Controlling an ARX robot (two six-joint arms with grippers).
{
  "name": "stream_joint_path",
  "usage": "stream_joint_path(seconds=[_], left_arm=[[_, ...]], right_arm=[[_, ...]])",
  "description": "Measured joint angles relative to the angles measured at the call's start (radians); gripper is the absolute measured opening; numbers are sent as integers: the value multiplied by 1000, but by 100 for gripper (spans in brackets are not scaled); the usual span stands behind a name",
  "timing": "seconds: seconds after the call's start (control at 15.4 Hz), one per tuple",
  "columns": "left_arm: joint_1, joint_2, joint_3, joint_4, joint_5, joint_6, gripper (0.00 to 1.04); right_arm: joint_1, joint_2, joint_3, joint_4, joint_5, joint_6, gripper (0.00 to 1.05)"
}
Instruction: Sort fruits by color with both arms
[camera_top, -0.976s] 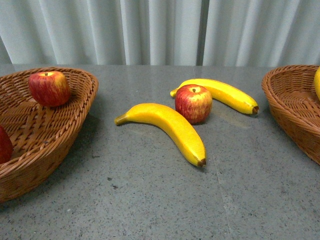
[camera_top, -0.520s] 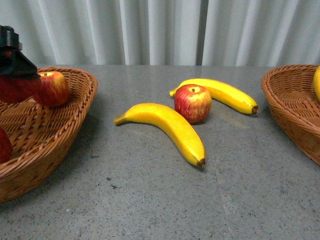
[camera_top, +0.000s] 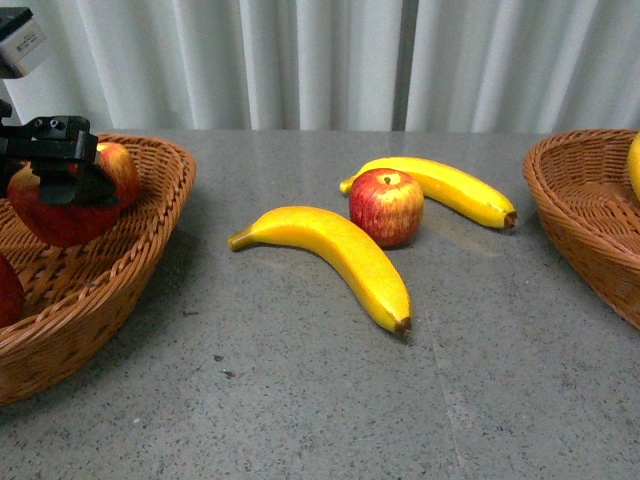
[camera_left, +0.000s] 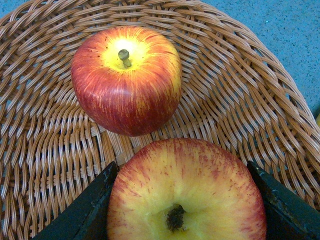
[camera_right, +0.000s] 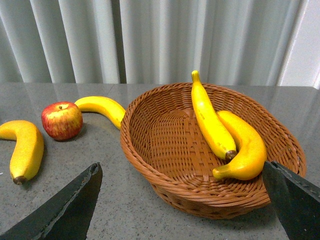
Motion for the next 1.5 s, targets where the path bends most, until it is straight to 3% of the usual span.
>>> stream_joint_path(seconds=[0.2, 0.39, 0.59, 0.78, 0.91, 1.5], left_arm=[[-18, -44, -22, 15, -5, 20, 100], [-54, -208, -42, 28, 3, 35, 98], [-165, -291, -9, 16, 8, 38, 98], [-341, -146, 109, 18, -37, 29, 98], [-411, -16, 206, 16, -64, 22, 98], [-438, 291, 480, -72, -76, -26, 98]], right_arm=[[0, 0, 0, 0, 0, 0, 98], [0, 0, 0, 0, 0, 0, 98], [0, 0, 0, 0, 0, 0, 98], [0, 0, 0, 0, 0, 0, 98], [0, 0, 0, 0, 0, 0, 98], [0, 0, 0, 0, 0, 0, 98]])
